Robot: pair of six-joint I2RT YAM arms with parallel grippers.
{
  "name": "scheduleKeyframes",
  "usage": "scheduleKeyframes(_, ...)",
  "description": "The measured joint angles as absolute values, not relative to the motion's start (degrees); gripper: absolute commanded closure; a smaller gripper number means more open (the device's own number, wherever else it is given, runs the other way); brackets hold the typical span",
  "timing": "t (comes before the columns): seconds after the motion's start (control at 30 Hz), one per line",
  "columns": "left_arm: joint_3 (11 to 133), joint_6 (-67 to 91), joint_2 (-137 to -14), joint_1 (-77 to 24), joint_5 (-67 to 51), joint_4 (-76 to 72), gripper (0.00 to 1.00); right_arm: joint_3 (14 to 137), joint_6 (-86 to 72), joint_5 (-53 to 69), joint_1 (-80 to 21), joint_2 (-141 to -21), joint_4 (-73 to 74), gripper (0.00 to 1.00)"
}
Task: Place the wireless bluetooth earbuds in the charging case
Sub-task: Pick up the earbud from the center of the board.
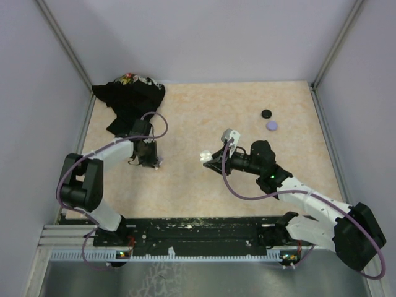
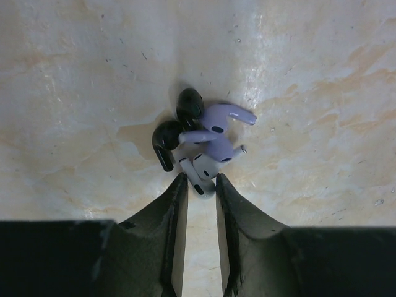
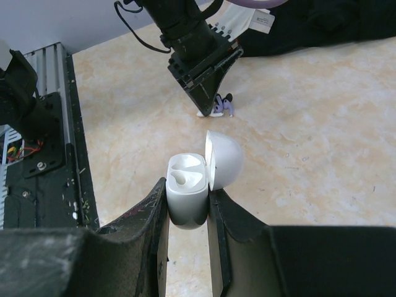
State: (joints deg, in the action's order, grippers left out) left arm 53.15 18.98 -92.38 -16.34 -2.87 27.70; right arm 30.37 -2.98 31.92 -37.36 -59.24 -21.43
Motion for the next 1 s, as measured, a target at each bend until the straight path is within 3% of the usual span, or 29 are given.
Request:
scheduleKeyframes(0.63, 53.5, 19.0, -93.4, -17.1, -7.2, 31.7, 0.82, 30.4, -3.0, 31.9, -37.4, -59.2, -21.5, 1.00)
scheduleKeyframes(1.0, 53.8, 19.7, -93.4, -27.2, -9.0, 33.5, 0.79, 28.1, -3.2, 29.5, -37.4, -58.2, -23.3, 1.00)
